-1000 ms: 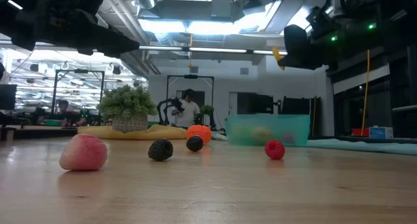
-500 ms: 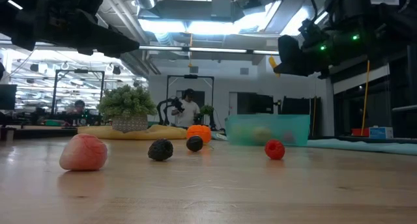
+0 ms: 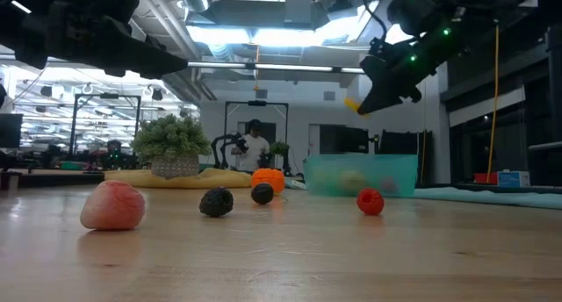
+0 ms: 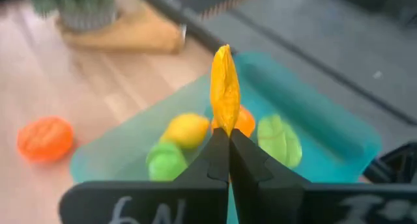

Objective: Pick and placing Produce into tupperware
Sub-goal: Put the yellow corn into the blue bin

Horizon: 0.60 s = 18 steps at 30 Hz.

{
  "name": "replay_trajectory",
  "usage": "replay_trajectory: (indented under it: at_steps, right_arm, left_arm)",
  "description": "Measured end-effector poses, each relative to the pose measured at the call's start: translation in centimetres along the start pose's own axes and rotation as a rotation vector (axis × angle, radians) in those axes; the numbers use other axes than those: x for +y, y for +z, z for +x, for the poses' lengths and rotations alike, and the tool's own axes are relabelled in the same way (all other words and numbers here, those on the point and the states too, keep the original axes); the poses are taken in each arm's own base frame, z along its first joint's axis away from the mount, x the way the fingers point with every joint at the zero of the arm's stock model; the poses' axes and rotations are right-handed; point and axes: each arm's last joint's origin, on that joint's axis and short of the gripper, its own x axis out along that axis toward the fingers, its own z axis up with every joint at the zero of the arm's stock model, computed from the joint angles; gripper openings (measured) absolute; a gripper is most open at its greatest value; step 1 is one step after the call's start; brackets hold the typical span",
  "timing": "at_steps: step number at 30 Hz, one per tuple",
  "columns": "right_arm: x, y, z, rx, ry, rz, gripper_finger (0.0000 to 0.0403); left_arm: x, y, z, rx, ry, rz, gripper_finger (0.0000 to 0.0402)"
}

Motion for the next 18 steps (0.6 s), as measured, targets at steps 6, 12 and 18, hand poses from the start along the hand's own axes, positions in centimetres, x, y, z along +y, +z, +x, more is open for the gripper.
replay_trajectory:
  at_steps: [6,12,18]
  right_arm:
    - [-1.1,1.3,-0.6,0.144,0.085,-0.025,0.0001]
    - [-1.5,1.8,-0.3,0.287,0.123,-0.115,0.0001]
    - [-1.6,2.9,0.6,0.383,0.117,-0.166,0.0001]
  left_arm:
    - [0.0,0.0,0.0,0.0,0.0,0.001,0.0179]
    - [0.0,0.0,0.0,0.0,-0.001,0.0,0.0179]
    - [0.0,0.0,0.0,0.0,-0.002,-0.007,0.0179]
